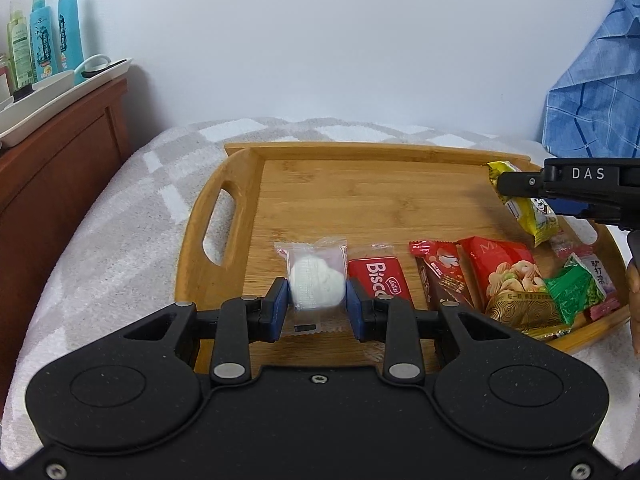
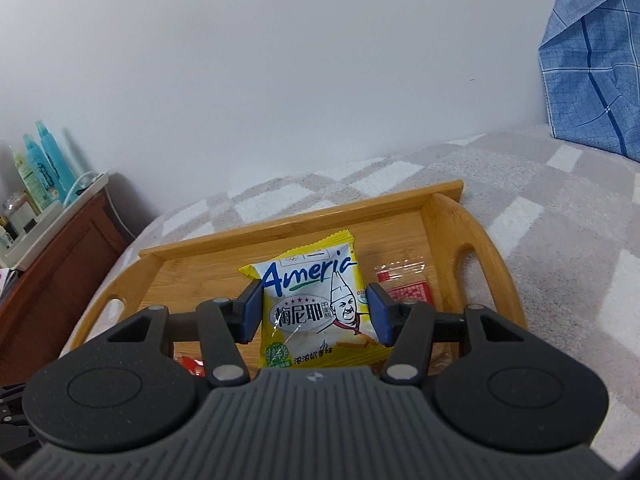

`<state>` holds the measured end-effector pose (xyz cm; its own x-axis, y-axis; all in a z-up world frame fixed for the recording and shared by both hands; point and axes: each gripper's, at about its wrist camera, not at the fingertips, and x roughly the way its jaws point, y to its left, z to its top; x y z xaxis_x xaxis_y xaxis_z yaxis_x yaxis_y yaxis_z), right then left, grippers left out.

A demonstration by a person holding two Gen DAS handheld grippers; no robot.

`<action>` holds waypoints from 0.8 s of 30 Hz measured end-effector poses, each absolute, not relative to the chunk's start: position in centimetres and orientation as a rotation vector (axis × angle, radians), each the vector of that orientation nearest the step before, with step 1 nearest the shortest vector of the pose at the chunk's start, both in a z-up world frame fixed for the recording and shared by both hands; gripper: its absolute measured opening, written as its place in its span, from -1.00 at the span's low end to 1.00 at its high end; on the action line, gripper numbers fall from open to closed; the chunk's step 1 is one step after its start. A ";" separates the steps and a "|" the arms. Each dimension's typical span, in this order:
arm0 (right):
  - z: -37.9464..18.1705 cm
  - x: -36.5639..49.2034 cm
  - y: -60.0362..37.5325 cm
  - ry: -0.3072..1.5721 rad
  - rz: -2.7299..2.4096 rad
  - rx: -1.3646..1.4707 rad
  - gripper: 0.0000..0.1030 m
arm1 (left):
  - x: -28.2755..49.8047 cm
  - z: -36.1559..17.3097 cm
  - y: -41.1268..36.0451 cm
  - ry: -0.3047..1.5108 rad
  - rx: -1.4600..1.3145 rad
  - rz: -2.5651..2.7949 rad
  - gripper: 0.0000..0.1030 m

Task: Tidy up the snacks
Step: 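Carry both packets onto the wooden tray and open both tools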

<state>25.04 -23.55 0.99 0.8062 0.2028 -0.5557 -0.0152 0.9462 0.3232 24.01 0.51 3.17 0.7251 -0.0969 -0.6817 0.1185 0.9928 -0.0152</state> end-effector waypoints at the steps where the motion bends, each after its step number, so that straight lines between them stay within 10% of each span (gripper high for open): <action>1: 0.9 25.1 -23.6 0.624 0.113 0.308 0.13 | 24.0 3.2 0.4 0.748 0.031 -0.118 -0.42; 24: 0.3 25.2 -23.3 0.621 0.107 0.283 0.24 | 24.0 2.9 0.2 0.747 0.041 -0.120 -0.32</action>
